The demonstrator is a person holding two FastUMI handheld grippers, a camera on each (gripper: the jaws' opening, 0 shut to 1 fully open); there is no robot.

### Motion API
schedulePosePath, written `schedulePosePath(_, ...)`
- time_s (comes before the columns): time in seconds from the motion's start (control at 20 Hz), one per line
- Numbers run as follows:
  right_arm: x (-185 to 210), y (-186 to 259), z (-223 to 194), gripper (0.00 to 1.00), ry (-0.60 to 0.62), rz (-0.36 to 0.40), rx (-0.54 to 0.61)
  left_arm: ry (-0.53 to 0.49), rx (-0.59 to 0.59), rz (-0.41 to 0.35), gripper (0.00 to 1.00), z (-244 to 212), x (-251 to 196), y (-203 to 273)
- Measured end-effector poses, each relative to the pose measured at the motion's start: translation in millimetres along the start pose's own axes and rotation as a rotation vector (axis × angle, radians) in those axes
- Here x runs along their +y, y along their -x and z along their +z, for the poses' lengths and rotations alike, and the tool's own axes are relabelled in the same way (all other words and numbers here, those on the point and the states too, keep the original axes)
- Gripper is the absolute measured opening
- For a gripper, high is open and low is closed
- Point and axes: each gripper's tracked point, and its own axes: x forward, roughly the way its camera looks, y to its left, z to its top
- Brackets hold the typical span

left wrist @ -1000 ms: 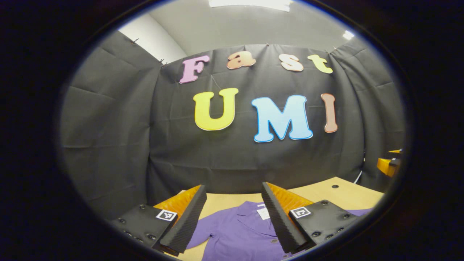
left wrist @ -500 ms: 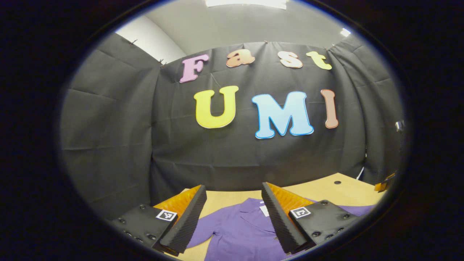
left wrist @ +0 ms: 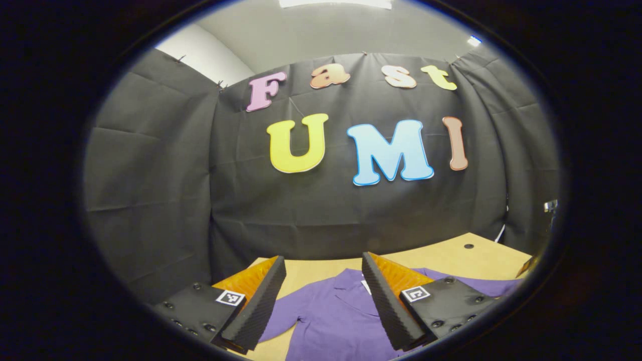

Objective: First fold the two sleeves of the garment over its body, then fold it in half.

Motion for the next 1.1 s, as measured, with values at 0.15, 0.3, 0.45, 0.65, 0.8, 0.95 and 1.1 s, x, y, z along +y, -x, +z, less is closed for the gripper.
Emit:
schedulePosePath(0.15,0.4,-6.3,-9.9,0.94,-0.033,-0.025,0.076,0.003,0.006,-0.010,1.00,-2.3,-4.2,-3.9)
schedulePosePath(0.3,4.1,-9.7,-22.5,0.94,-0.100,-0.026,0.130,0.001,0.008,-0.020,1.00,-6.0,-6.3,-6.8)
schedulePosePath(0.45,5.4,-11.3,-29.2,0.96,-0.119,-0.042,0.149,0.011,0.016,-0.021,1.00,-12.0,-5.2,-7.0)
schedulePosePath(0.65,8.9,-16.1,-31.1,0.96,-0.093,-0.041,0.160,0.028,0.020,-0.005,0.98,-18.3,2.3,-7.7)
schedulePosePath(0.8,10.5,-17.7,-28.7,0.71,-0.110,-0.024,0.159,0.036,0.017,0.005,1.00,-20.1,8.9,-4.2)
schedulePosePath(0.95,17.7,-18.3,-25.4,0.18,-0.165,0.014,0.160,0.037,0.008,0.014,1.00,-19.4,17.2,-1.6)
schedulePosePath(1.1,21.0,-18.2,-21.2,0.06,-0.190,0.066,0.140,0.033,0.001,0.020,1.00,-17.8,23.0,0.8)
